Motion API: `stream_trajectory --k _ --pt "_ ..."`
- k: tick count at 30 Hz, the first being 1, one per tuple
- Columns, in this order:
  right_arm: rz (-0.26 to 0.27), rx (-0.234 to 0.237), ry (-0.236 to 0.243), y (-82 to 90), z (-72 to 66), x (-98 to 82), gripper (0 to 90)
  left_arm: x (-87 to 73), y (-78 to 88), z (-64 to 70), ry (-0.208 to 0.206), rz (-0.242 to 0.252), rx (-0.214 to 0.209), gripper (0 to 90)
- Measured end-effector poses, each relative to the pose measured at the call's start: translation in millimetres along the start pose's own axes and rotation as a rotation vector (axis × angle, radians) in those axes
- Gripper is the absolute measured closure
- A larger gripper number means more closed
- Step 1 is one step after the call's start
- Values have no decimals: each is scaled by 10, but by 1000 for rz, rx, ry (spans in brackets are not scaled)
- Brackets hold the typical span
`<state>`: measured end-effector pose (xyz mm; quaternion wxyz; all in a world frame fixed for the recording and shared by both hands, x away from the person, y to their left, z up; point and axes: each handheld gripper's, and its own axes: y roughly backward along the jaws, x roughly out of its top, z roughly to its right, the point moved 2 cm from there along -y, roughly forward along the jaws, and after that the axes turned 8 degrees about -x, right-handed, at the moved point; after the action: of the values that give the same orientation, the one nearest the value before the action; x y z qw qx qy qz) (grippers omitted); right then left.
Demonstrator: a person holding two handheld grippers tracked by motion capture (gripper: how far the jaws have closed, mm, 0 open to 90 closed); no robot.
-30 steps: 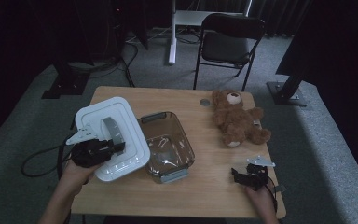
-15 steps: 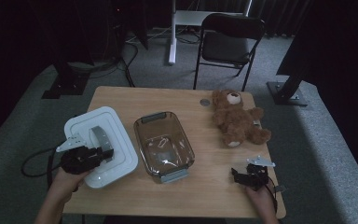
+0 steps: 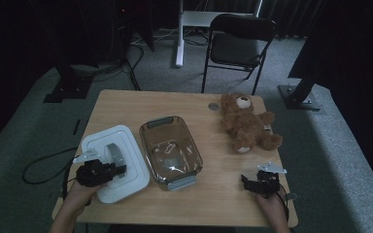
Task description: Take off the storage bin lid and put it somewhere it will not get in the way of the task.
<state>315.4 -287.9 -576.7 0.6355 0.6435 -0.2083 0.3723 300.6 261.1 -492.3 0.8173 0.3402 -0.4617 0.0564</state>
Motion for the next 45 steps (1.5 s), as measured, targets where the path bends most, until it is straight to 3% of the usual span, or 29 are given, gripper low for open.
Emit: stream_trajectory --k 8,16,33,36,40,45 --pt "0 0 0 0 0 0 129 -88 -265 -163 38 -44 -59 720" --pt "0 0 0 0 0 0 130 -132 -444 -288 59 -78 -57 720" --pt "0 0 -1 0 -1 0 130 -70 -827 -331 56 -95 -111 708" --pt "0 0 -1 0 -1 0 130 -70 -860 -350 55 -104 -103 685" --pt "0 0 -1 0 -1 0 130 -70 -844 -404 100 -92 -80 610" --pt "0 0 -1 0 -1 0 130 -53 -769 -366 77 -92 -30 453"
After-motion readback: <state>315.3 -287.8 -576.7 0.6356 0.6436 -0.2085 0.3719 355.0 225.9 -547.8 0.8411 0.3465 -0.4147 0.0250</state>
